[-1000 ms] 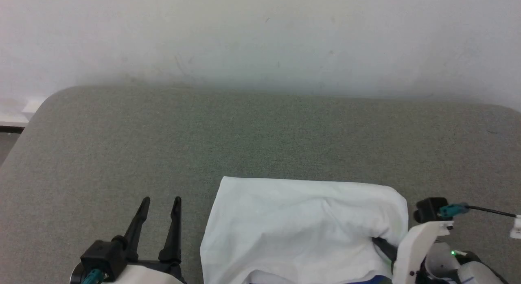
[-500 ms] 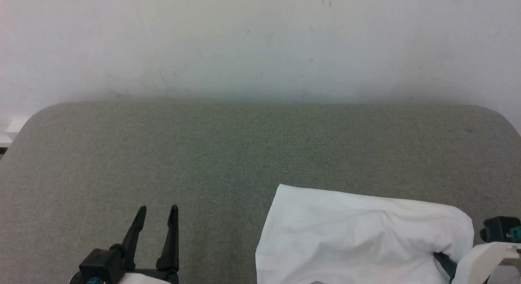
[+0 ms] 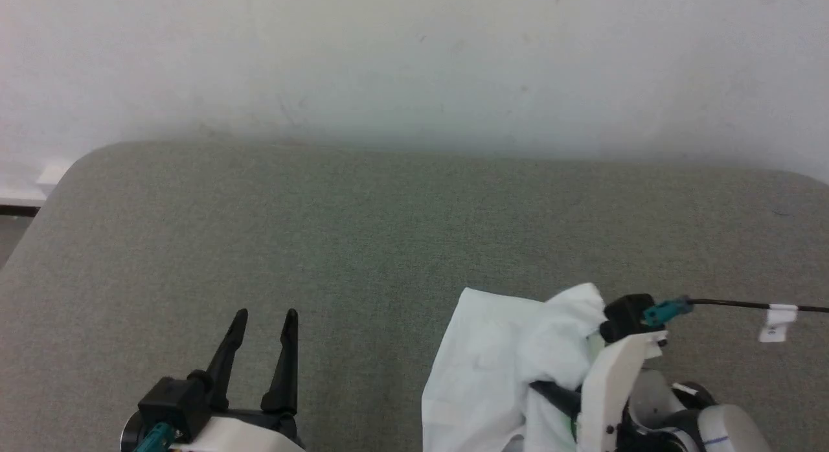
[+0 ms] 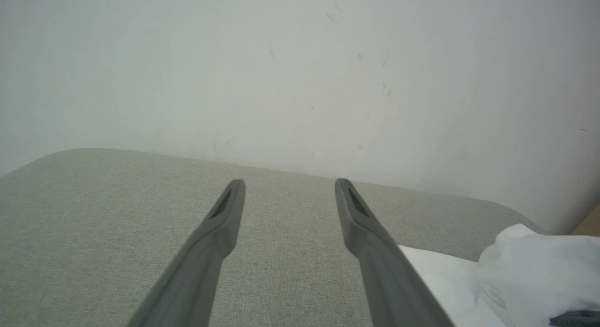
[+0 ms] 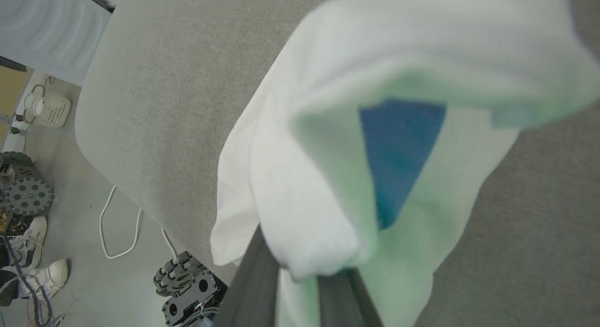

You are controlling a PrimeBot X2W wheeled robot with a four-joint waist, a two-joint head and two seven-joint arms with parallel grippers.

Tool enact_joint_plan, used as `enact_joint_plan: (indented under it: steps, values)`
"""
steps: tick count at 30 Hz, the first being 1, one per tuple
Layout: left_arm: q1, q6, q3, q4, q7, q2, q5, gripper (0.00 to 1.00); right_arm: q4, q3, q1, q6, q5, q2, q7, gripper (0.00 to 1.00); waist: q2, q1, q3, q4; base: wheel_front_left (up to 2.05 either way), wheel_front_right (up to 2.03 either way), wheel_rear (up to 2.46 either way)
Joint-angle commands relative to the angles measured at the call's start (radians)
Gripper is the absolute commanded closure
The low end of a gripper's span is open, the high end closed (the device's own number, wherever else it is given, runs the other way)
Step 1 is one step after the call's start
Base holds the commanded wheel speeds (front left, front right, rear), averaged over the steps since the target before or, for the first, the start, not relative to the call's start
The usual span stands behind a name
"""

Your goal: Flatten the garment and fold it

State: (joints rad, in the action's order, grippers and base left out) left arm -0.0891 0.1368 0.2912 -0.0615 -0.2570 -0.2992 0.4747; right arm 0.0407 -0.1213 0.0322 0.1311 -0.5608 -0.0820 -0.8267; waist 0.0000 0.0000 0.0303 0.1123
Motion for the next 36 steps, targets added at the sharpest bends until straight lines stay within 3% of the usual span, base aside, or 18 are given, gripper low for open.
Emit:
enact_joint_plan:
  steps: [1, 5, 6, 7, 8, 9, 10, 14, 19, 24, 28, 36]
  values:
    - [0.02, -0.01, 0.003, 0.011, -0.004, 0.002, -0.005, 0.0, 0.036, -0.035, 0.038, 0.0, -0.024, 0.019, 0.006, 1.0, 0.0, 0.0, -0.013, 0.03, 0.0, 0.0, 0.0]
    - [0.038, -0.015, 0.009, 0.02, -0.004, 0.006, -0.006, 0.0, 0.119, -0.091, 0.092, 0.0, -0.098, 0.031, 0.083, 1.0, 0.0, 0.0, -0.025, 0.06, 0.0, 0.0, 0.0]
    - [0.04, -0.016, 0.009, 0.023, -0.004, 0.008, -0.005, 0.0, 0.143, -0.11, 0.105, 0.0, -0.121, 0.031, 0.108, 0.89, 0.0, 0.0, -0.027, 0.066, 0.0, 0.0, 0.0]
    - [0.043, -0.017, 0.01, 0.024, -0.004, 0.009, -0.005, 0.0, 0.165, -0.132, 0.121, 0.0, -0.127, 0.031, 0.134, 0.6, 0.0, 0.0, -0.031, 0.072, 0.0, 0.0, 0.0]
    - [0.045, -0.018, 0.01, 0.027, -0.004, 0.01, -0.004, 0.0, 0.187, -0.149, 0.135, 0.0, -0.137, 0.031, 0.161, 0.51, 0.0, 0.0, -0.034, 0.076, 0.0, 0.0, 0.0]
    - [0.047, -0.019, 0.01, 0.029, -0.004, 0.011, -0.004, 0.0, 0.211, -0.167, 0.148, 0.0, -0.152, 0.031, 0.182, 0.22, 0.0, 0.0, -0.036, 0.079, 0.0, 0.0, 0.0]
    - [0.048, -0.02, 0.01, 0.032, -0.004, 0.012, -0.004, 0.0, 0.23, -0.189, 0.163, 0.0, -0.154, 0.031, 0.2, 0.0, 0.0, 0.0, -0.038, 0.082, 0.0, 0.0, 0.0]
    - [0.049, -0.02, 0.006, 0.04, -0.004, 0.016, -0.005, 0.0, 0.282, -0.256, 0.21, 0.0, -0.119, 0.032, 0.253, 0.0, 0.0, 0.0, -0.042, 0.083, 0.0, 0.0, 0.0]
    - [0.044, -0.018, 0.001, 0.046, -0.004, 0.02, -0.007, 0.0, 0.243, -0.318, 0.239, 0.0, -0.049, 0.026, 0.301, 0.0, 0.0, 0.0, -0.037, 0.07, 0.0, 0.0, 0.0]
    - [0.037, -0.011, -0.013, 0.051, -0.005, 0.021, -0.011, 0.0, 0.107, -0.353, 0.239, 0.0, 0.052, -0.066, 0.444, 0.0, 0.0, 0.0, -0.026, 0.041, 0.0, 0.0, 0.0]
    - [0.036, -0.004, -0.031, 0.048, -0.005, 0.017, -0.017, 0.0, 0.023, -0.272, 0.186, 0.0, 0.194, -0.104, 0.609, 0.0, 0.0, 0.0, -0.024, 0.015, 0.0, 0.0, 0.0]
    - [0.017, 0.02, -0.072, 0.057, -0.005, 0.008, -0.034, 0.0, -0.089, 0.033, -0.011, 0.0, 0.368, -0.058, 0.807, 0.0, 0.0, 0.0, -0.008, -0.04, 0.0, 0.0, 0.0]
